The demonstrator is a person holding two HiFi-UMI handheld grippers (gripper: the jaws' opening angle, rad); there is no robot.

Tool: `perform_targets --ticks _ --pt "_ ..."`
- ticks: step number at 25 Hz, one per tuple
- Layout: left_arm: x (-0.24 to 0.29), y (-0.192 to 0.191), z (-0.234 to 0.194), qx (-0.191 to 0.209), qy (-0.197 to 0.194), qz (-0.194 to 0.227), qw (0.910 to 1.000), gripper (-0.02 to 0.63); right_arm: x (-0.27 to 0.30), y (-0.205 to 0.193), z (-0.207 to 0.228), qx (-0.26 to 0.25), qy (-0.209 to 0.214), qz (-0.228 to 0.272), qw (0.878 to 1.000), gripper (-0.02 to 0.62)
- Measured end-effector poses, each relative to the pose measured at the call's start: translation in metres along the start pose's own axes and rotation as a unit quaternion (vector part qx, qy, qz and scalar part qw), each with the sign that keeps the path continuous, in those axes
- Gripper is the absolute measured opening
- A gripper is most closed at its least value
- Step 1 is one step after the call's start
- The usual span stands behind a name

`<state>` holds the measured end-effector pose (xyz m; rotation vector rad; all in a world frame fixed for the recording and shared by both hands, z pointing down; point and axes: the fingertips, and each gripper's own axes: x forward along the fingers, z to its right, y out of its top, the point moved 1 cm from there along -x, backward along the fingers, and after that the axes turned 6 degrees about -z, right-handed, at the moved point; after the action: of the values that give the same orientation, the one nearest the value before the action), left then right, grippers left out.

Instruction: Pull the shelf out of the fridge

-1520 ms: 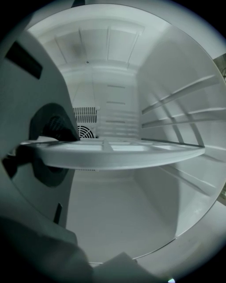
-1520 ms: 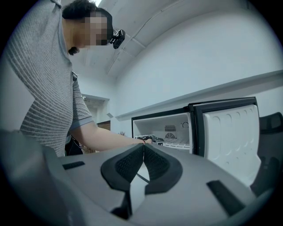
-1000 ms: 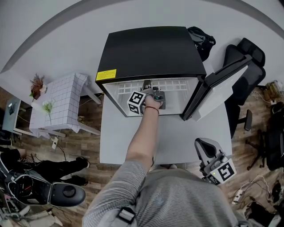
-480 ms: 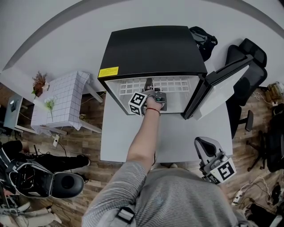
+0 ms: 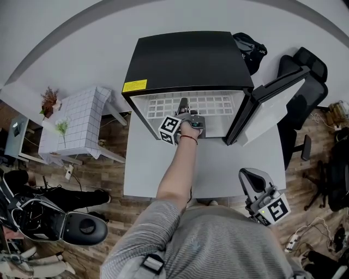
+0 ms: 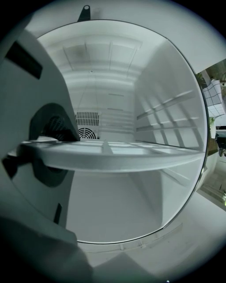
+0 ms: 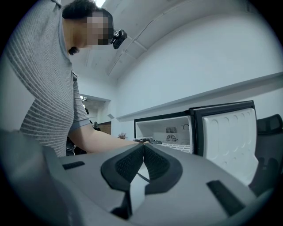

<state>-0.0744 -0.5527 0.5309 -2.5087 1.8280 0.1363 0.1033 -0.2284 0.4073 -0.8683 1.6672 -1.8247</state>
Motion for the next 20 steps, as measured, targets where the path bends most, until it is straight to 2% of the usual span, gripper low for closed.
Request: perform_targets --ticks 10,20 --pt "-0.017 -0.005 0.001 -0.001 -0.001 0.0 1.0 0.032 -0.001 0.001 -0.007 -0.009 0.008 0.004 1.0 0.012" --pt "-0.03 -0.008 0.002 -0.004 -0.003 0.0 1.0 0.032 -0.003 0.002 -0.015 0.01 0.024 0.008 1.0 0.012"
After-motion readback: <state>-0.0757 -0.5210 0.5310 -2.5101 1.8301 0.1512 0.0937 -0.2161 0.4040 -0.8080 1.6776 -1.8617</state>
